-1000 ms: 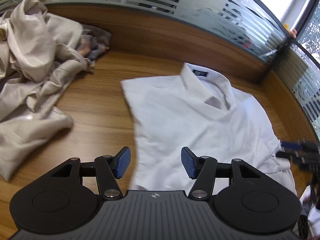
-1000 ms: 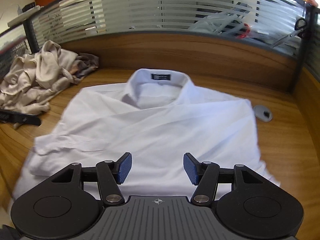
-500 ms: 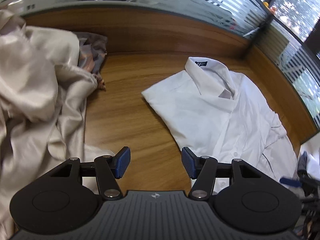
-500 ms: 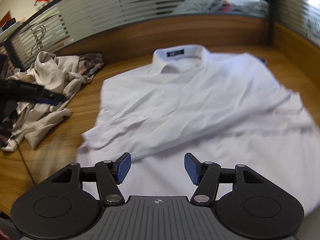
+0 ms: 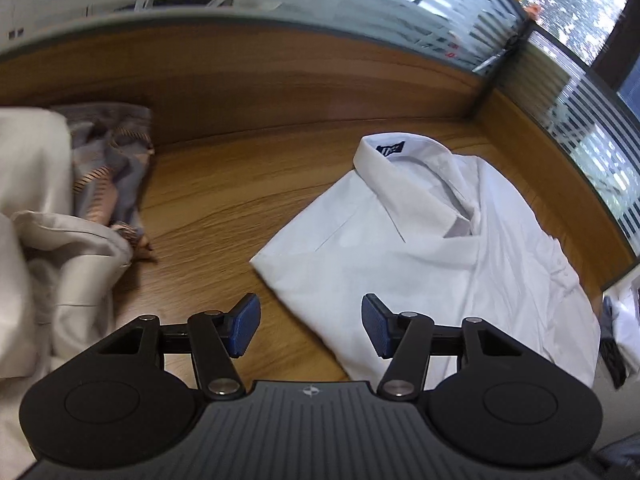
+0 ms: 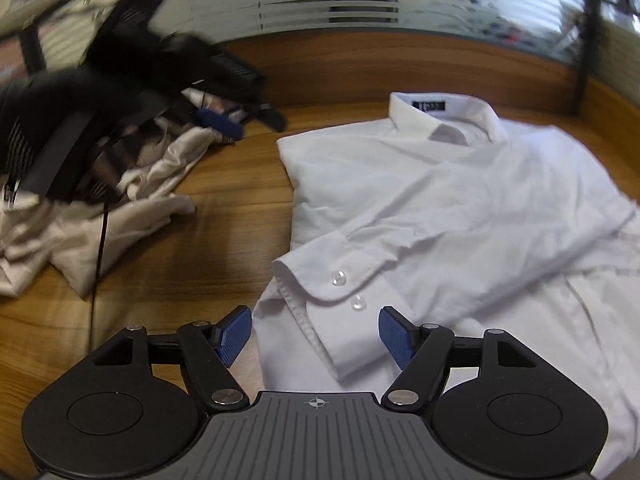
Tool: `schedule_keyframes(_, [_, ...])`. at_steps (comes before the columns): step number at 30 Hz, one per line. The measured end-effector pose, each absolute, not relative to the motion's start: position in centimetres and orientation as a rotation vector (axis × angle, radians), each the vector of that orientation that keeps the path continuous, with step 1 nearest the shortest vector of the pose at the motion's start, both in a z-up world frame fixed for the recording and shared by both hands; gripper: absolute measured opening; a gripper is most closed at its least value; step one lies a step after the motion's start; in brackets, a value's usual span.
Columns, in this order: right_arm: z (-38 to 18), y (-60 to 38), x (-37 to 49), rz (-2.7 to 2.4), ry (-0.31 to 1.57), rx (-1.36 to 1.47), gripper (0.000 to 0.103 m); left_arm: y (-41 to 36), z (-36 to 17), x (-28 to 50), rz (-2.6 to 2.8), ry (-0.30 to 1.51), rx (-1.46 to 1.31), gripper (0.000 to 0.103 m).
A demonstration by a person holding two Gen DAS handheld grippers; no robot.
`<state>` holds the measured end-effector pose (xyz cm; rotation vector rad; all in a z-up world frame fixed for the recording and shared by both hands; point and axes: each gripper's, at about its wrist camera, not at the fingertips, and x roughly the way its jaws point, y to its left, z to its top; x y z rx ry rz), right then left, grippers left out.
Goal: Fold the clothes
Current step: 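Move the right gripper to the folded sleeve cuff, then pinch the cuff with the right gripper while the left gripper grasps and lifts the shirt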
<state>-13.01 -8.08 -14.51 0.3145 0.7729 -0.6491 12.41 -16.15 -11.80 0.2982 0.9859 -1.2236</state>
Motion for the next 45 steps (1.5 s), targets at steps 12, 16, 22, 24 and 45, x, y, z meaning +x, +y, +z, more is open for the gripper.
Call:
schedule_keyframes(12, [-16.6, -6.6, -10.0, -0.607, 0.881, 0.094, 0.072, -18.2, -14.0, 13.7, -1.158, 1.062, 0.173, 0.061])
schedule_keyframes(16, [-17.1, -6.7, -9.7, -0.616, 0.874, 0.11, 0.07, -18.7, -14.8, 13.9, -1.144, 1.061, 0.173, 0.061])
schedule_keyframes(22, [-17.7, -7.4, -10.0, -0.655, 0.858, 0.137, 0.065, -19.4, -15.9, 14.1, -1.123, 1.069, 0.145, 0.061])
schedule_keyframes(24, [-17.8, -7.6, -10.2, -0.671, 0.843, 0.151, 0.053, -19.6, -16.0, 13.9, -1.121, 1.057, 0.145, 0.061])
schedule_keyframes(45, [-12.7, -6.2, -12.1, -0.717, 0.702, 0.156, 0.003, -18.5, -16.5, 14.6, -1.04, 1.276, -0.186, 0.037])
